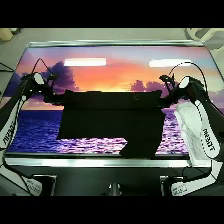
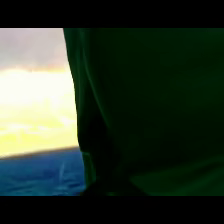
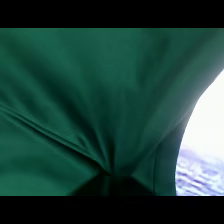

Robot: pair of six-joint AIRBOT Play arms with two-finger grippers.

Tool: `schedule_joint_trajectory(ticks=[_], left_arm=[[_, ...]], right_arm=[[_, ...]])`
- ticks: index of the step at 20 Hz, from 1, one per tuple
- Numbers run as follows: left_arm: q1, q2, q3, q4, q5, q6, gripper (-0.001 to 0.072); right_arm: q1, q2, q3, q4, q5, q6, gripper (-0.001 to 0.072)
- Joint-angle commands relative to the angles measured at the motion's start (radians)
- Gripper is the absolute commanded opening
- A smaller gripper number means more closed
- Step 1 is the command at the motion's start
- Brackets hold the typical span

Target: Fold the shirts.

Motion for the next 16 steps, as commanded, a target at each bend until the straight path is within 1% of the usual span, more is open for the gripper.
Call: schedule_joint_trajectory(ticks=[1,2,5,6,7,8,9,10,11,13,14,15,16], left_arm=[[0.021,0.0,0.002,-0.081,-0.042,-0.011,0.0422],[0.029,0.003,0.011,-0.109,-0.066,-0.011,0.0507],[0.077,0.041,0.048,-0.104,-0.162,-0.009,0.0502],[0.103,0.067,0.048,-0.105,-0.19,-0.012,0.05],[0.132,0.096,0.041,-0.105,-0.224,-0.013,0.05],[0.156,0.13,0.014,-0.105,-0.243,-0.016,0.0501],[0.176,0.169,-0.036,-0.105,-0.246,-0.015,0.0501],[0.192,0.214,-0.116,-0.105,-0.237,-0.008,0.0501],[0.204,0.268,-0.232,-0.104,-0.211,0.017,0.05],[0.217,0.375,-0.486,-0.108,-0.116,0.045,0.0496],[0.217,0.42,-0.598,-0.117,-0.06,0.058,0.0469],[0.217,0.45,-0.674,-0.134,-0.015,0.075,0.0453],[0.217,0.467,-0.726,-0.155,0.021,0.079,0.0453]], right_arm=[[-0.002,0.003,0.009,0.025,0.014,-0.002,0.0416],[-0.002,0.012,0.026,0.027,0.036,-0.02,0.047],[-0.047,0.079,0.102,0.008,0.139,-0.057,0.0657],[-0.081,0.104,0.11,0.008,0.186,-0.068,0.0667],[-0.125,0.128,0.109,0.008,0.272,-0.067,0.0655],[-0.157,0.145,0.098,-0.003,0.335,-0.067,0.0607],[-0.178,0.169,0.064,-0.024,0.386,-0.091,0.0604],[-0.182,0.204,0.006,-0.056,0.402,-0.116,0.0603],[-0.181,0.245,-0.063,-0.079,0.382,-0.136,0.0603],[-0.18,0.319,-0.208,-0.068,0.316,-0.142,0.0602],[-0.18,0.345,-0.266,-0.048,0.301,-0.152,0.0602],[-0.18,0.36,-0.305,-0.043,0.296,-0.165,0.0602],[-0.18,0.369,-0.331,-0.036,0.303,-0.167,0.0602]])
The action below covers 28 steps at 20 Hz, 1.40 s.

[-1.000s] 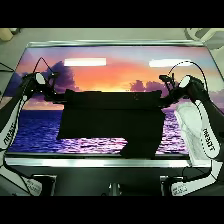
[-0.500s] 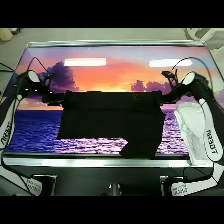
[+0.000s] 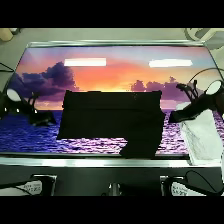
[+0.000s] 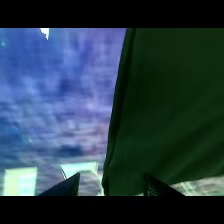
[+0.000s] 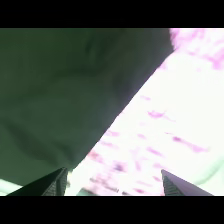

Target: Fold the shirts.

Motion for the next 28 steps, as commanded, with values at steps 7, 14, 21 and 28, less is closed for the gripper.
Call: schedule_joint_trajectory(ticks=[7,14,21,28], left_arm=[[0.011,0.093,-0.321,-0.144,0.213,0.065,0.0453],[-0.058,0.094,-0.32,-0.224,0.278,0.063,0.0025],[-0.066,0.108,-0.32,-0.226,0.263,0.084,0.0025],[-0.066,0.109,-0.32,-0.227,0.263,0.09,0.0025]], right_arm=[[-0.007,0.058,-0.13,0.017,0.019,-0.031,0.0604],[-0.007,0.198,-0.333,-0.002,-0.044,-0.029,0.0617],[-0.007,0.261,-0.67,0.206,-0.213,-0.034,0.0625],[-0.007,0.261,-0.736,0.314,-0.309,-0.033,0.0526]])
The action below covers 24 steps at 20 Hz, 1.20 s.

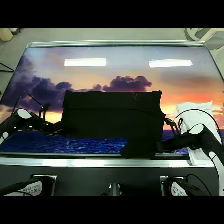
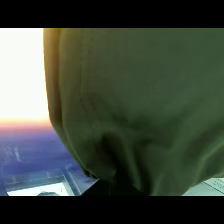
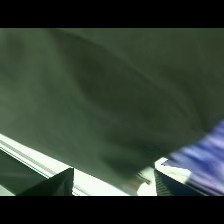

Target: Fold the shirts.

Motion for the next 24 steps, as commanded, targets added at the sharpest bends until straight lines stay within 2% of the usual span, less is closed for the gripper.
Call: schedule_joint_trajectory(ticks=[1,2,3,4,6,8,9,12,17,20,24], left_arm=[[0.0,0.001,0.0,-0.001,0.0,0.002,0.0025],[0.0,0.001,0.0,-0.001,0.0,0.002,0.0025],[0.0,0.001,0.0,-0.001,0.005,0.002,0.0025],[0.002,0.001,0.002,-0.002,0.01,0.002,0.0025],[0.002,0.005,0.028,-0.006,0.01,0.034,0.0025],[0.003,0.029,0.087,-0.003,-0.015,0.132,0.0024],[0.008,0.04,0.126,-0.005,-0.028,0.126,0.0024],[0.005,0.031,0.28,-0.005,-0.04,0.054,0.0024],[0.003,-0.122,0.531,-0.005,-0.031,-0.051,0.0023],[0.004,-0.246,0.655,-0.005,-0.031,-0.105,0.0023],[0.002,-0.406,0.785,-0.045,-0.03,-0.146,0.0024]], right_arm=[[0.0,0.0,-0.044,0.051,-0.068,0.005,0.0469],[0.0,0.0,-0.05,0.05,-0.058,0.004,0.0353],[0.0,0.001,-0.048,0.046,-0.035,0.004,0.005],[0.0,0.003,-0.037,0.045,-0.015,-0.007,0.0018],[0.0,0.017,0.016,0.048,0.015,-0.036,0.0017],[0.0,0.03,0.138,0.051,0.074,-0.045,0.0017],[0.0,0.029,0.209,0.054,0.093,-0.045,0.0017],[0.0,-0.011,0.428,0.061,0.024,-0.04,0.0018],[0.0,-0.256,0.711,0.147,-0.129,-0.018,0.0018],[0.0,-0.372,0.84,0.206,-0.238,-0.002,0.0018],[0.005,-0.509,0.924,0.269,-0.3,0.001,0.0018]])
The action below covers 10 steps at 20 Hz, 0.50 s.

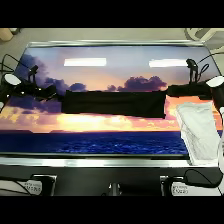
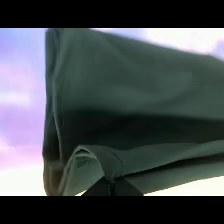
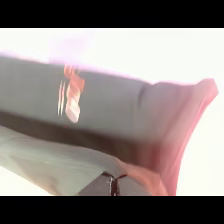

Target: Fold the shirts.

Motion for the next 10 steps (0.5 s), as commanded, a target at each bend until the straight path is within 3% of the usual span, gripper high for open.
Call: schedule_joint_trajectory(ticks=[1,9,10], left_arm=[[-0.001,-0.14,0.124,-0.051,0.002,-0.039,0.0024],[-0.003,-0.27,0.161,-0.056,0.032,-0.039,0.0025],[-0.002,-0.273,0.161,-0.055,0.032,-0.043,0.0032]], right_arm=[[0.012,-0.123,0.071,0.052,-0.088,0.005,0.0018],[0.074,-0.247,0.071,0.04,-0.136,-0.012,0.0059],[0.074,-0.248,0.071,0.04,-0.13,-0.012,0.0159]])
